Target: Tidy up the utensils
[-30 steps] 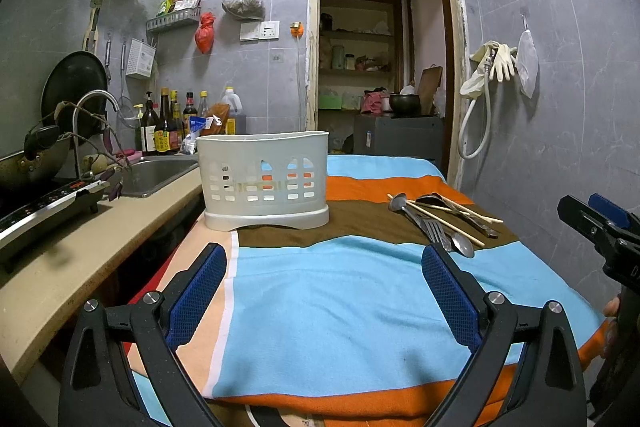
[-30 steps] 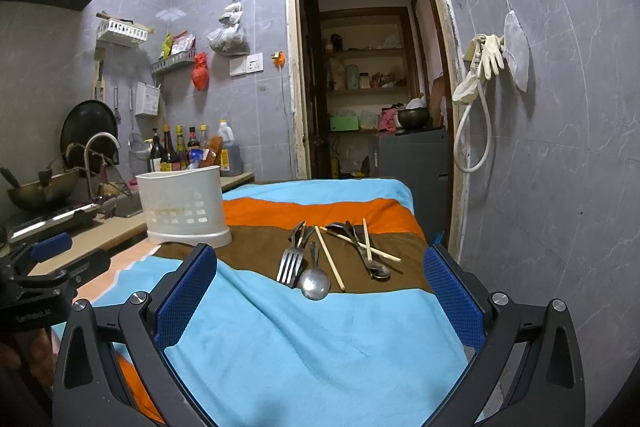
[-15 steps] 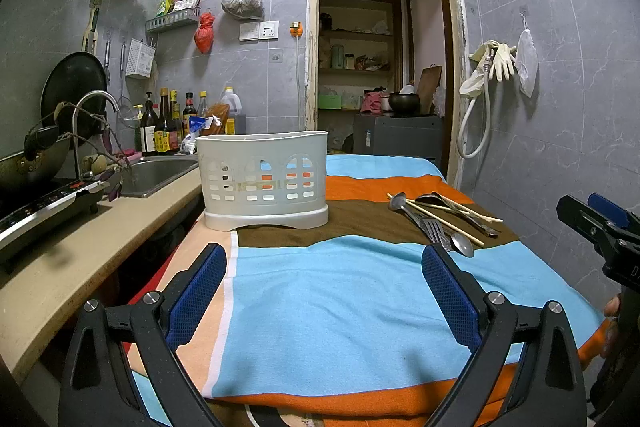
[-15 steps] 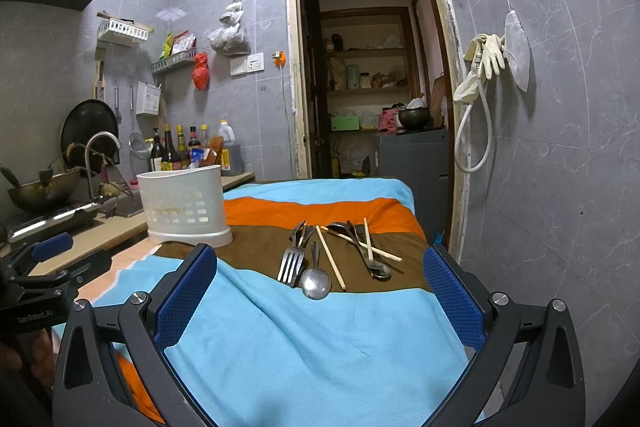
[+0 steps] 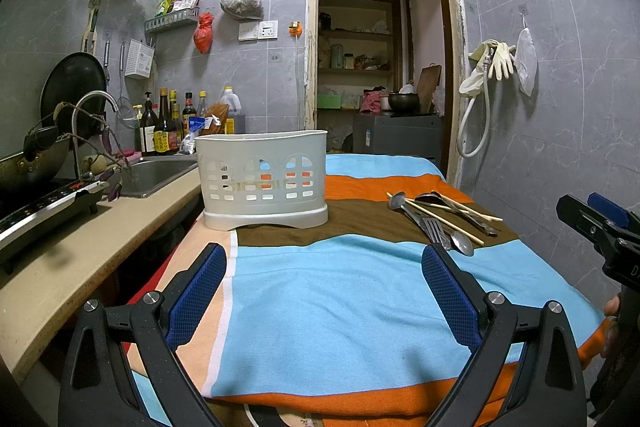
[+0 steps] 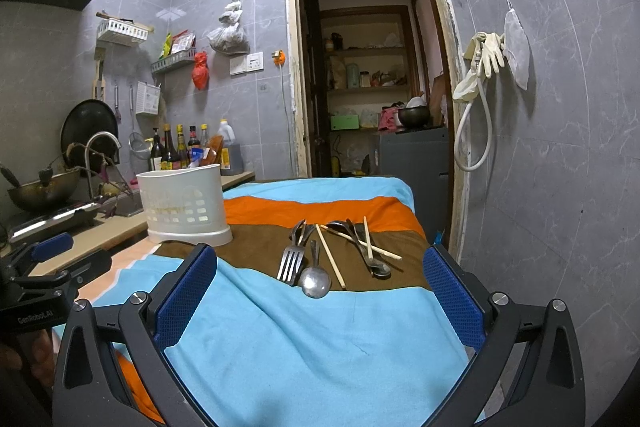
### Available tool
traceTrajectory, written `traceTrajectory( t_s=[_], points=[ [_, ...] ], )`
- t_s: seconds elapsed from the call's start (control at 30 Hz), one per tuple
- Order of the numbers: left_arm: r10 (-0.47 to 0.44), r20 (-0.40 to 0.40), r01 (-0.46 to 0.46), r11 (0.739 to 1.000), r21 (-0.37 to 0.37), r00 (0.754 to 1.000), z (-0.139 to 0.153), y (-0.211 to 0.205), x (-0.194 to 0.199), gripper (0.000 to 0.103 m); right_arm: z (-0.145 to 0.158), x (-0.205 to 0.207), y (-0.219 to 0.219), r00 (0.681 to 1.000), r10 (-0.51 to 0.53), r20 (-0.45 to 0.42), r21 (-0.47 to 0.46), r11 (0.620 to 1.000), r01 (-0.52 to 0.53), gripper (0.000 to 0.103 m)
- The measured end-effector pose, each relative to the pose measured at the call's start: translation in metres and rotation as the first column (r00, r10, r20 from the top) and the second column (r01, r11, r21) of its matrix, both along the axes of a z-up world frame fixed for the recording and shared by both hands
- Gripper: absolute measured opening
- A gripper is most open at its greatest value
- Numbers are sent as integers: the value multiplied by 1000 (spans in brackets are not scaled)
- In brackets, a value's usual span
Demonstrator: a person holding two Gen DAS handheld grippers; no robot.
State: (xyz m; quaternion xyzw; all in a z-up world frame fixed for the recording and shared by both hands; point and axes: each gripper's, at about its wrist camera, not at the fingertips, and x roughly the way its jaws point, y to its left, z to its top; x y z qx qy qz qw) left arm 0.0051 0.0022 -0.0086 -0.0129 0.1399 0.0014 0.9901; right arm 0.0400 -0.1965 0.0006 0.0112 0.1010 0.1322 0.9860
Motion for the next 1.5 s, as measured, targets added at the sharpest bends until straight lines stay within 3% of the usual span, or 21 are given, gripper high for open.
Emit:
traceTrajectory(
  t_s=[0.97,1.2,1.5],
  points=[
    [5,-10,-5,1000,8,1000,-16,-8,2,96,-7,3,1,1000,5,-10,4,1000,-5,103],
    [33,-2,-33,999,29,999,-1,-1,19,96,-12,9,7,1000,19,1,-10,1000,-19,103],
    [41,28,-43,996,73,999,23,0,54,96,13,42,-4,999,33,19,-40,999,-32,103]
  ],
)
